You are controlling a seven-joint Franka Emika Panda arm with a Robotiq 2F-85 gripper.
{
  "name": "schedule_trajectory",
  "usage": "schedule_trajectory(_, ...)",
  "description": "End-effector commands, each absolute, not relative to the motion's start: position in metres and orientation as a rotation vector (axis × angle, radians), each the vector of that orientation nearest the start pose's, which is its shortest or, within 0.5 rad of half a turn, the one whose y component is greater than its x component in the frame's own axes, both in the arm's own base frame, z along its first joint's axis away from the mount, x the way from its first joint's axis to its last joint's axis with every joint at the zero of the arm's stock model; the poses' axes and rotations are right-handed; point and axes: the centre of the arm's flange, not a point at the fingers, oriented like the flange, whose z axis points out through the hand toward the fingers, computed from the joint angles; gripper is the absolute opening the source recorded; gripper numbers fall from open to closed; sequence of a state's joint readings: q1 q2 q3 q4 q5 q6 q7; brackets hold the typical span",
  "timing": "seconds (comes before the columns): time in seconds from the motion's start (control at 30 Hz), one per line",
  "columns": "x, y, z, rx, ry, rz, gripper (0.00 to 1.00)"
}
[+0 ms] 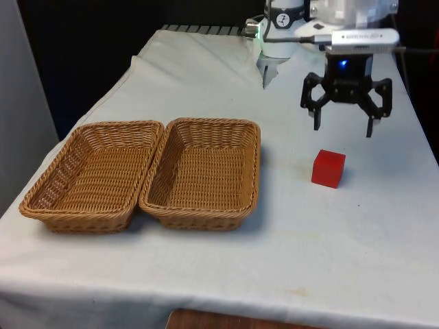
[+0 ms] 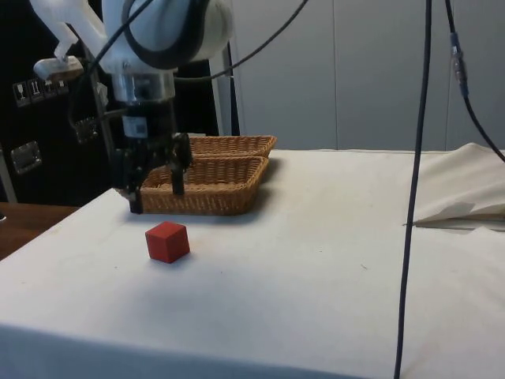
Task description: Pick up the red cube and place it into the right basket.
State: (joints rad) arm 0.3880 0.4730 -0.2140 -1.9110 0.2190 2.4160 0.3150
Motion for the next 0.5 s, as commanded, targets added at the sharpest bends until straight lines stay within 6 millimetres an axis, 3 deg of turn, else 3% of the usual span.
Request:
schedule_trajectory(0.0, 0.624, 0.121, 0.250, -3.036, 0.420, -0.065, 1.00)
schedule_trajectory(0.23, 0.625, 0.126, 0.231, -3.050, 0.387, -0.086, 1.00)
schedule_trajectory(0.47, 0.626, 0.126, 0.224, -3.064, 0.376, -0.085, 1.00)
